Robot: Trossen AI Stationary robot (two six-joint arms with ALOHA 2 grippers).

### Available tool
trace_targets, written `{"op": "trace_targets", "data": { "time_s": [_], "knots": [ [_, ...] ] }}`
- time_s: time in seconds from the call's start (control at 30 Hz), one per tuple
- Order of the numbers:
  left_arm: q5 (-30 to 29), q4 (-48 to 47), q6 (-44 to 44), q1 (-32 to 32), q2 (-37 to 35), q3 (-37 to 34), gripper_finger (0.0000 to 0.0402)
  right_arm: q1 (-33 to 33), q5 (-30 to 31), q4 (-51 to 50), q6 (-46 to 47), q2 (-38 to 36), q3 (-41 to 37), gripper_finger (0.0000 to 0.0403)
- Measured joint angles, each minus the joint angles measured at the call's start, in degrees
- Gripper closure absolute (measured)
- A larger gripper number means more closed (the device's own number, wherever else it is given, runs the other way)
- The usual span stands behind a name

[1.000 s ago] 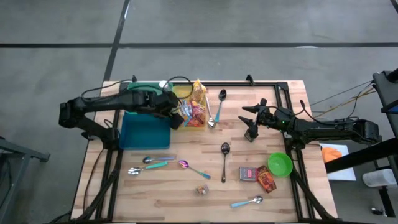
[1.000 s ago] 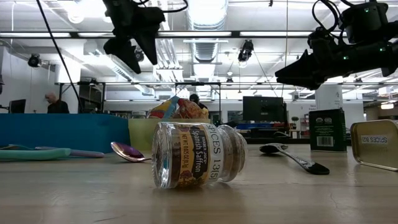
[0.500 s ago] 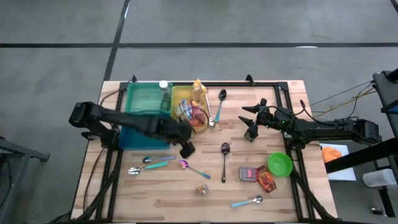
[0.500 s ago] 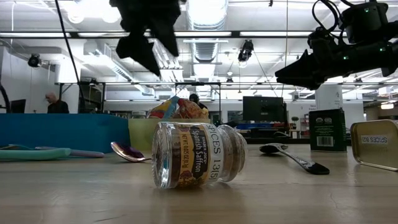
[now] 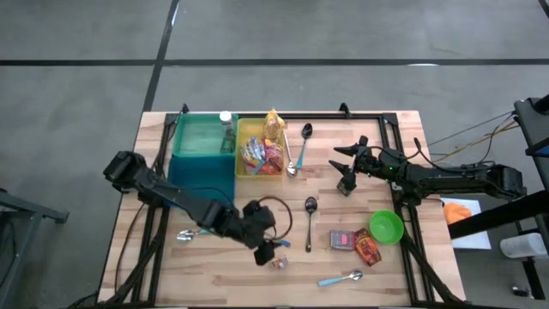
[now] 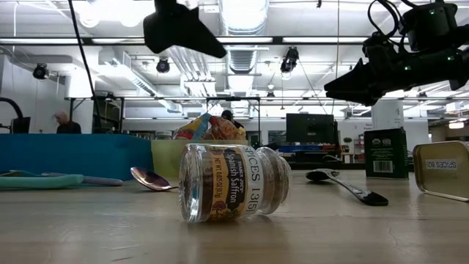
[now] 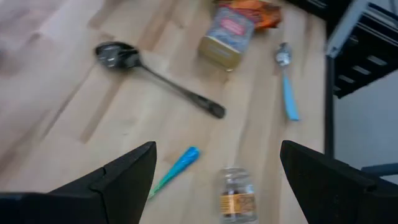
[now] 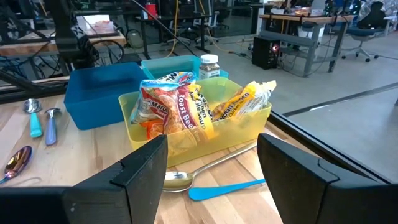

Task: Pick & Place Food Item
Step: Put the brown spice bottle into the green bin

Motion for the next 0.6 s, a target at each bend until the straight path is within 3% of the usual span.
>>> {"op": "trace_targets", "data": {
  "time_s": [0.23,0.6],
  "knots": [
    [0.1,5.3,0.6,-2.9,5.9,1.0,0.0056,0.0,0.0,0.0,0.0,0.0,0.0,0.0156],
    [0.8,4.1,1.6,-4.3,16.0,8.5,0.0056,0.0,0.0,0.0,0.0,0.0,0.0,0.0156]
  ]
}}
